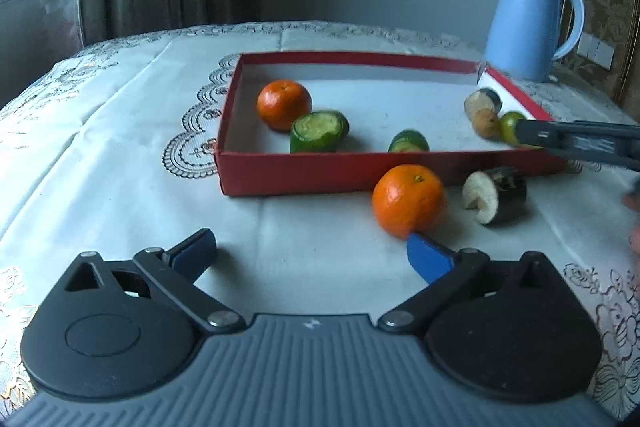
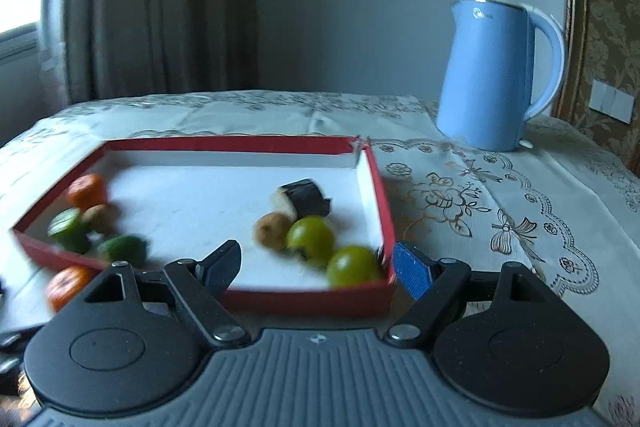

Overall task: Organize fruits
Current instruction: 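Move the right gripper toward the dark eggplant slice on the cloth, then close the right gripper around the eggplant slice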

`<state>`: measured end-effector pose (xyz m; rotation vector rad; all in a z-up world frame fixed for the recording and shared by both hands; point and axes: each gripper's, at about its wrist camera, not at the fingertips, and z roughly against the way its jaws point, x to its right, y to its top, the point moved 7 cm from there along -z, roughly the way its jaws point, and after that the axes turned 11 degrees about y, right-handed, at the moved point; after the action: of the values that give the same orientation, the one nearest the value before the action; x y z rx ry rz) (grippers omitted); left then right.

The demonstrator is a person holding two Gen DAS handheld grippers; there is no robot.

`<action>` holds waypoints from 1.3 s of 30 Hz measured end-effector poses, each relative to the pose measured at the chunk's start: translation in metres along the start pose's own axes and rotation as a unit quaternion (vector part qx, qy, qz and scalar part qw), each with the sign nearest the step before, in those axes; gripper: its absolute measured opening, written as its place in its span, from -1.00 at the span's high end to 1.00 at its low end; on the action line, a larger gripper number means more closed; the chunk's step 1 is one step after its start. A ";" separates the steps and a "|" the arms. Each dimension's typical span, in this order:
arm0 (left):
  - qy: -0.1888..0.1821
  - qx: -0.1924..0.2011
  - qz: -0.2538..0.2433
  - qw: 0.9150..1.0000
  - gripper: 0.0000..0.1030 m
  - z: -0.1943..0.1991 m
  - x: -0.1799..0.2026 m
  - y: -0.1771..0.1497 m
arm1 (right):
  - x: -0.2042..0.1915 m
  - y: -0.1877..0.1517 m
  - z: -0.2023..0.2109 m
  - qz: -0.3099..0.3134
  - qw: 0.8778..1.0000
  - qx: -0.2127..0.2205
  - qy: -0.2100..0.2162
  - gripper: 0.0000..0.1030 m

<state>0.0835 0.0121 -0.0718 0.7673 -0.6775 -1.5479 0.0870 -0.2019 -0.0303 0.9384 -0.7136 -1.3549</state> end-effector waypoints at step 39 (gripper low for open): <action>0.025 -0.002 0.001 1.000 -1.00 -0.001 -0.002 -0.003 | -0.065 -0.034 -0.009 -0.015 0.997 -0.068 0.047 0.15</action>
<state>0.0823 0.0149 -0.0746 0.7990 -0.6372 -1.5240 0.0718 -0.1351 -0.0580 0.9014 -0.5319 -1.3598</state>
